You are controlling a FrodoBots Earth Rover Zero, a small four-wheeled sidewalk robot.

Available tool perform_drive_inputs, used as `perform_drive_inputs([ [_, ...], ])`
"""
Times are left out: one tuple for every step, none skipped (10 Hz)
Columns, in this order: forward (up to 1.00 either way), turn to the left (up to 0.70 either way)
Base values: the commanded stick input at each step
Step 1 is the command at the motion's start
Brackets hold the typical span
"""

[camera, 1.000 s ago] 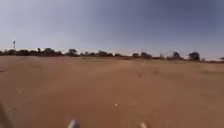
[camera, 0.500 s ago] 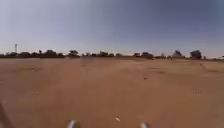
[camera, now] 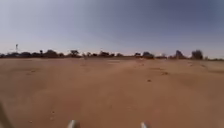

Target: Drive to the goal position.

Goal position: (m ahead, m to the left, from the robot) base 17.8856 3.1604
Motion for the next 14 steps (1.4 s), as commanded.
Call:
perform_drive_inputs([
  [0.7,0.0],
  [0.7,0.0],
  [0.7,0.0],
  [0.7,0.0],
  [0.7,0.0],
  [0.7,0.0],
  [0.7,0.0],
  [0.7,0.0],
  [0.7,0.0],
  [0.7,0.0],
  [0.7,0.0],
  [0.7,0.0],
  [0.7,0.0],
  [0.7,0.0],
])
